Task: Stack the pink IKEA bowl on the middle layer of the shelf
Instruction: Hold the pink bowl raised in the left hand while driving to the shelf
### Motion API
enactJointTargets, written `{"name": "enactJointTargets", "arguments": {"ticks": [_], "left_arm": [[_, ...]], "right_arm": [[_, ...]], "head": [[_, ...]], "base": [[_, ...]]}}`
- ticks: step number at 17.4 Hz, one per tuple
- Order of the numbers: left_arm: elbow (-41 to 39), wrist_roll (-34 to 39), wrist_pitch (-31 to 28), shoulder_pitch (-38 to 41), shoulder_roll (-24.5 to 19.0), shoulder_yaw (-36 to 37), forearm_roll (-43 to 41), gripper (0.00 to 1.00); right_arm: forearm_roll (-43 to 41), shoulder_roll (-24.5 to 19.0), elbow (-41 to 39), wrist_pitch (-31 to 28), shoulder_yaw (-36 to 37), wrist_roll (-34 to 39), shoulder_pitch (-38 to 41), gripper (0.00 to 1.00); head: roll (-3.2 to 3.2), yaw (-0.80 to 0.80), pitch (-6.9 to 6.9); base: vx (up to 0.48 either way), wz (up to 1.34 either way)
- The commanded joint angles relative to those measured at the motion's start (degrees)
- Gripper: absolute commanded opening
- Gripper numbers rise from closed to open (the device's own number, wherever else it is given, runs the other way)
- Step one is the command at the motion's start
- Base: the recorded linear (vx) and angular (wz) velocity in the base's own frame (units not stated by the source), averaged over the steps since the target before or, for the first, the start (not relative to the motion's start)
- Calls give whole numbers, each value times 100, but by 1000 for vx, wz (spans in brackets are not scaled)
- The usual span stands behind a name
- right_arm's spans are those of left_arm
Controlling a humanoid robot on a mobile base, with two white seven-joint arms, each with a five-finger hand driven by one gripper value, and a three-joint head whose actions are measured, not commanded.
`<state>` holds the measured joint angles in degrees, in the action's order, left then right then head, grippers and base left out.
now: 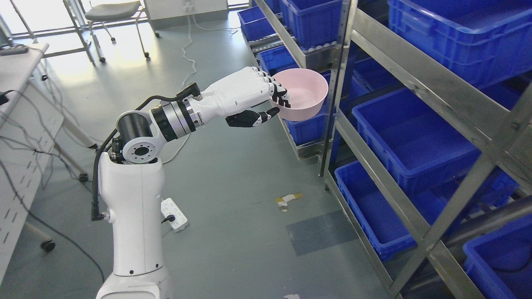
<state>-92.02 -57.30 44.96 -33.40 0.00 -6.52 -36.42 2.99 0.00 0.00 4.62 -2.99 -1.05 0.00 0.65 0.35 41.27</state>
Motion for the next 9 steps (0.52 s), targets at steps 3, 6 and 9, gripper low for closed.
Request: {"name": "enactJointTargets", "arguments": {"ticks": [3,6,9], "left_arm": [[0,-1,4,0,-100,116,29,4],[0,-1,4,0,-100,124,56,4],[0,-1,4,0,-100,160,65,4]], "right_arm": [[0,100,-100,4,0,-1,27,100],[0,100,-100,4,0,-1,27,100],[0,100,-100,4,0,-1,27,100]], "head": [[0,0,0],[0,0,0],[0,0,0]], "base": [[48,-912],[60,-1110],[60,-1236]]}}
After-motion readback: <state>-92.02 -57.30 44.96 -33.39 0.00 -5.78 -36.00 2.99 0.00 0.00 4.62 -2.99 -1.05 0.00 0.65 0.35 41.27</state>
